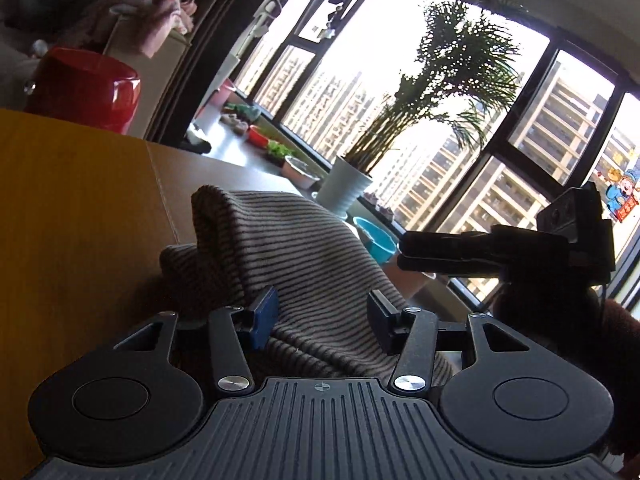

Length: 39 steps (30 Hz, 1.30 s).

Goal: Fold clothes
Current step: 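Grasp the bundle edge with both tools and tuck it under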

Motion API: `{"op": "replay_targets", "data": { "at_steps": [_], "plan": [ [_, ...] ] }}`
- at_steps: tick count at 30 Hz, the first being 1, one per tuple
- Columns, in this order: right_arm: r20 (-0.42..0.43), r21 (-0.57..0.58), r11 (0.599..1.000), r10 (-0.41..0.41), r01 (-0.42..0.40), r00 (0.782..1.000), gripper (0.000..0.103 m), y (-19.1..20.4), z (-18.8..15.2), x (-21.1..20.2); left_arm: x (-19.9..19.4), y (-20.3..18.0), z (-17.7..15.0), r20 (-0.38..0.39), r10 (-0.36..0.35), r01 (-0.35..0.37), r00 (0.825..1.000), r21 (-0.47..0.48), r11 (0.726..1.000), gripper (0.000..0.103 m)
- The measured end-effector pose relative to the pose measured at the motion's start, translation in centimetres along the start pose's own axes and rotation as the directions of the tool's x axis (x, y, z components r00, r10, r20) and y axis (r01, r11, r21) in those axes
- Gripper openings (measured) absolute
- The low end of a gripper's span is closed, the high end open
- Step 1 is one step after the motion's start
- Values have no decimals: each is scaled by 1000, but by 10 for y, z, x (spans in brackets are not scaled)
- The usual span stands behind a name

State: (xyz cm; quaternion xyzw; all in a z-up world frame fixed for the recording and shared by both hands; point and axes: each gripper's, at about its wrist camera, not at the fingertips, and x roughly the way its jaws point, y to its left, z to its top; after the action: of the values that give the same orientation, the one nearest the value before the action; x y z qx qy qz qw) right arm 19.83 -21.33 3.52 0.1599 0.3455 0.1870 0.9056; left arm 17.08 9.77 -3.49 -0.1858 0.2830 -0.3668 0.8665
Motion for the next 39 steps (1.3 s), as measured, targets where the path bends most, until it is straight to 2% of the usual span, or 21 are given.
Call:
{"op": "replay_targets", "data": {
  "at_steps": [2,5,8,10,13,15,17,19,23,26,29,34,36,39],
  "plan": [
    [-15,102,995,-15,16,1000,79,-19,2,26,-1,0,-1,0,1,-1,1000,4,1000,54],
    [-43,169,986,-8,15,999,86,-32,2,58,-2,1,-1,-2,4,-4,1000,6,1000,55],
    [-90,229,972,82,-59,993,86,-33,8,77,-5,4,-1,-4,-6,6,1000,-6,1000,55],
    [-94,204,973,131,-110,987,82,-20,16,81,-5,5,-1,-5,-2,2,1000,-9,1000,55],
    [-43,47,987,154,-152,987,76,12,25,69,-7,6,0,-2,22,-22,1000,-4,1000,61],
    [-19,-9,990,142,-142,990,71,23,27,61,-8,7,-1,0,28,-28,1000,-6,1000,61],
    [-45,-26,998,47,-48,998,68,22,25,66,-7,6,-1,-2,20,-20,1000,-3,1000,61],
    [-75,-44,998,-38,35,996,68,14,16,74,-7,4,-2,-3,20,-20,1000,7,1000,61],
    [-60,23,999,-27,28,998,72,-1,5,73,-6,1,-3,-4,29,-29,1000,25,999,61],
    [-53,-37,998,-43,41,998,75,8,0,68,-6,3,-2,-4,26,-26,1000,19,999,61],
    [-67,-35,999,-2,0,998,79,7,-5,60,-6,2,-3,-4,28,-28,1000,24,999,62],
    [-98,119,991,75,-63,992,82,-13,-20,62,-6,1,-4,-5,29,-28,1000,26,999,62],
    [-100,191,977,118,-98,988,75,-20,-25,63,-7,2,-3,-4,32,-32,999,24,999,62],
    [-68,154,977,156,-144,985,74,-8,-22,54,-8,5,-3,1,46,-46,999,18,999,63]
  ]
}}
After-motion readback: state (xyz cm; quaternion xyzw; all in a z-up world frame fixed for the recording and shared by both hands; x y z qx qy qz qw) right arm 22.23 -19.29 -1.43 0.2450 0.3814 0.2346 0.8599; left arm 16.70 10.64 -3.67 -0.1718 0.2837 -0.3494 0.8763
